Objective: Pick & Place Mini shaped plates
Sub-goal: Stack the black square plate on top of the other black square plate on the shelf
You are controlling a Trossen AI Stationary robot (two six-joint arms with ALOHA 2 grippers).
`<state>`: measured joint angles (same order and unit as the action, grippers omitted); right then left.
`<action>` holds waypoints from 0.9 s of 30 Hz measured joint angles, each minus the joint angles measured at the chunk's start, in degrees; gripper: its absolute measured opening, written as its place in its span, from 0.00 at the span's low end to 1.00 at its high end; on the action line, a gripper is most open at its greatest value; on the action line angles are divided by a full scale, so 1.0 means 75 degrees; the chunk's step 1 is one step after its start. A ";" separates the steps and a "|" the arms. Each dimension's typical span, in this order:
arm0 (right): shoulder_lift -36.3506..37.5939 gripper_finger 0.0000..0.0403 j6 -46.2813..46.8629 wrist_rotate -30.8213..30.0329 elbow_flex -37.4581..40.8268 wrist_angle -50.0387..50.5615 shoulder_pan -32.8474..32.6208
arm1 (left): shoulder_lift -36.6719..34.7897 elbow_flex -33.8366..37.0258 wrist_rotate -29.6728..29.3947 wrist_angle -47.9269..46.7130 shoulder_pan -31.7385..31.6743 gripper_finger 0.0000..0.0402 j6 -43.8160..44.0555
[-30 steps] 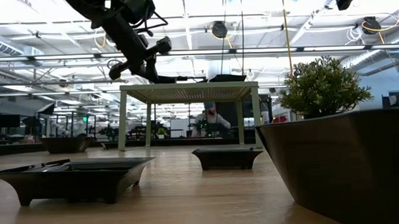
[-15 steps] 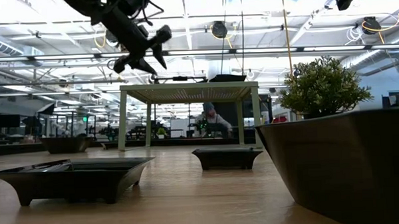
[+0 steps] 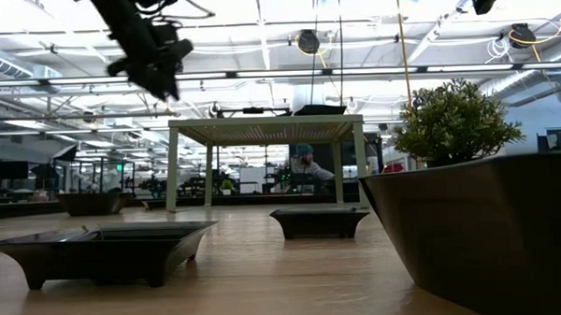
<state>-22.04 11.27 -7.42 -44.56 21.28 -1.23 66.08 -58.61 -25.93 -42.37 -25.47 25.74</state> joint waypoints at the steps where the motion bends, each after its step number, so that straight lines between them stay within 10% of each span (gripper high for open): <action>1: 0.0000 0.26 0.0002 0.0000 0.0000 0.0000 0.0000 | 0.0000 0.0000 -0.0009 -0.0263 -0.0007 0.37 0.0381; 10: 0.0000 0.26 0.0002 0.0003 0.0001 0.0002 0.0000 | 0.0340 0.0003 -0.0067 -0.1327 -0.1094 0.37 0.3222; 27: 0.0000 0.26 0.0002 0.0000 0.0001 0.0000 0.0000 | 0.2392 0.0006 0.2013 -0.0214 -0.3338 0.49 0.3601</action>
<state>-22.04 11.29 -7.42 -44.56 21.28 -1.23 84.02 -58.57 -10.83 -43.97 -50.51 52.75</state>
